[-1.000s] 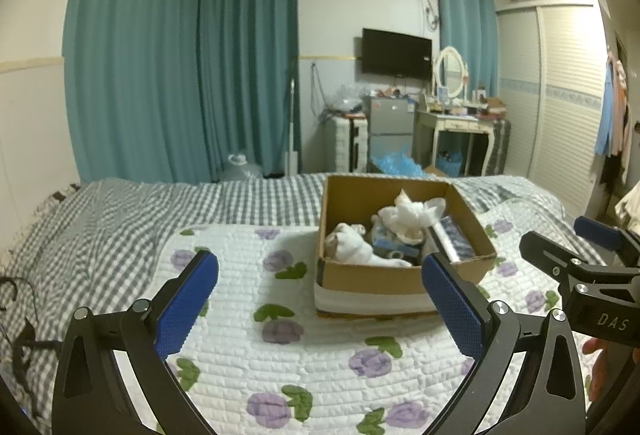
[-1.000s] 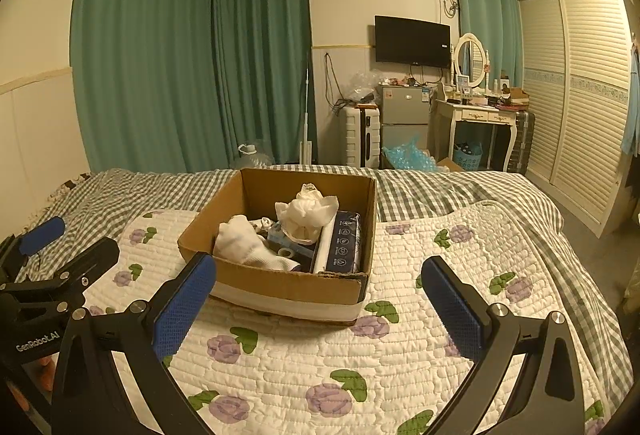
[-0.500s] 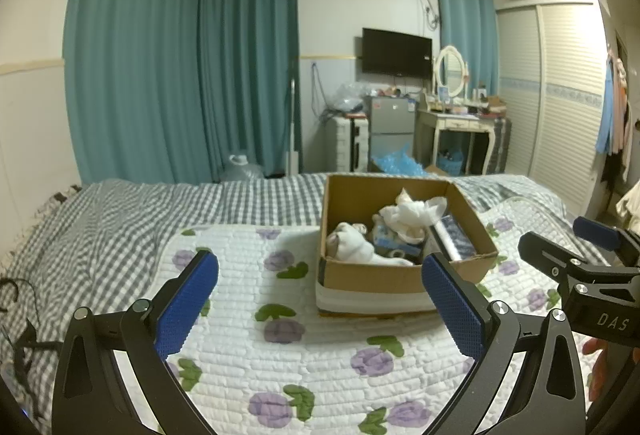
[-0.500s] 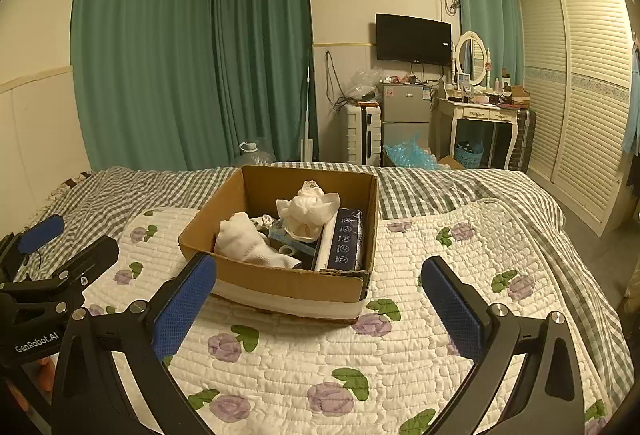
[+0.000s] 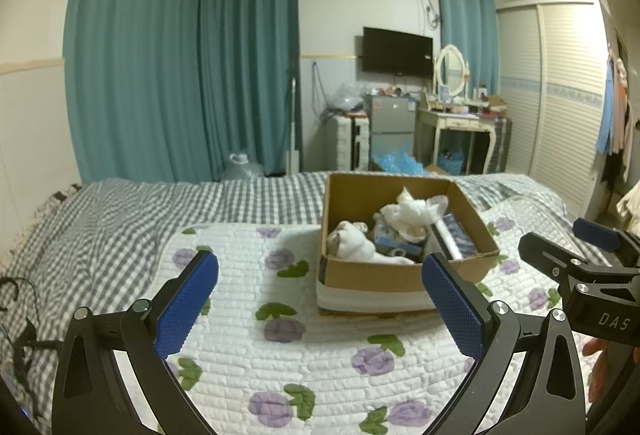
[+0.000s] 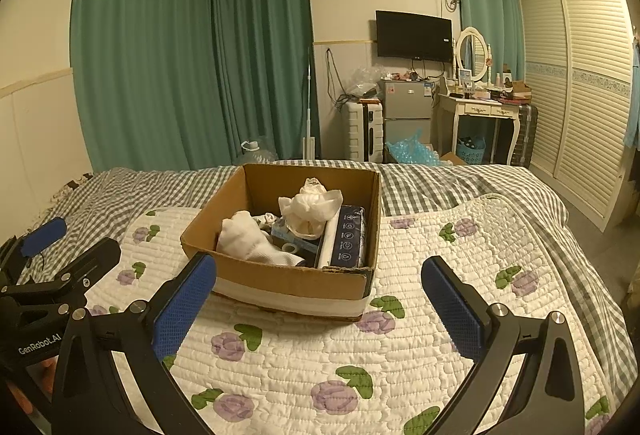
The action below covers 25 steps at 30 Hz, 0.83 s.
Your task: Organize soft objects
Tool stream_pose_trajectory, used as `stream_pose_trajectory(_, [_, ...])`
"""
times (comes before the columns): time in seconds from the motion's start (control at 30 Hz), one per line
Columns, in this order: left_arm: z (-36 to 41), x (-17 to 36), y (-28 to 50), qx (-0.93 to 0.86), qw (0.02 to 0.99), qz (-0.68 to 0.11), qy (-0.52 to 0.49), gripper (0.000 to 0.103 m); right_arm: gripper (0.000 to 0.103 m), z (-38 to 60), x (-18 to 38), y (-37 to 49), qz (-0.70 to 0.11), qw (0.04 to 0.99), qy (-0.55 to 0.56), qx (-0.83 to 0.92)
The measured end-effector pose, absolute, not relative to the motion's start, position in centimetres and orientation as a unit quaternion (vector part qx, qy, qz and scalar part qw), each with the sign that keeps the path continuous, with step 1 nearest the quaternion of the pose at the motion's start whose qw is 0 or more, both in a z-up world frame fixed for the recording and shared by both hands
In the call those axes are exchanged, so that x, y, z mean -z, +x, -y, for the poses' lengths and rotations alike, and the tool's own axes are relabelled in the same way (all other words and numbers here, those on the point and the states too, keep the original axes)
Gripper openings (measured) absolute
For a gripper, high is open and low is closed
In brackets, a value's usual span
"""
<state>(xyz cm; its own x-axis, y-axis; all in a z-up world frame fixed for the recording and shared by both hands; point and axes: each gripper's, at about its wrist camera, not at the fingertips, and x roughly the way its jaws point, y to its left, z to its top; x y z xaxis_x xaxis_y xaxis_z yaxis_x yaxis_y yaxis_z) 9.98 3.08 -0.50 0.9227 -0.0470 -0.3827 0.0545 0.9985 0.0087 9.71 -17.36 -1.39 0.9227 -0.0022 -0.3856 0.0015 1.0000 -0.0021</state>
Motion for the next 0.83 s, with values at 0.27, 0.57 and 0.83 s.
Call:
stream_pose_trajectory(0.27, [-3.03,0.46,9.97,0.026,0.98,-0.195,0.009,0.103,0.103,17.39,1.5,9.79,-0.199,0.98,-0.002,0.0])
stream_pose_trajectory(0.57, [-3.02,0.48,9.94,0.025,0.98,-0.195,0.01,0.103,0.103,17.2,1.49,9.9,-0.2,0.98,-0.004,0.002])
stream_pose_trajectory(0.83, [-3.1,0.59,9.97,0.023,0.98,-0.198,0.01,0.103,0.103,17.17,1.54,9.89,-0.203,0.979,-0.002,0.0])
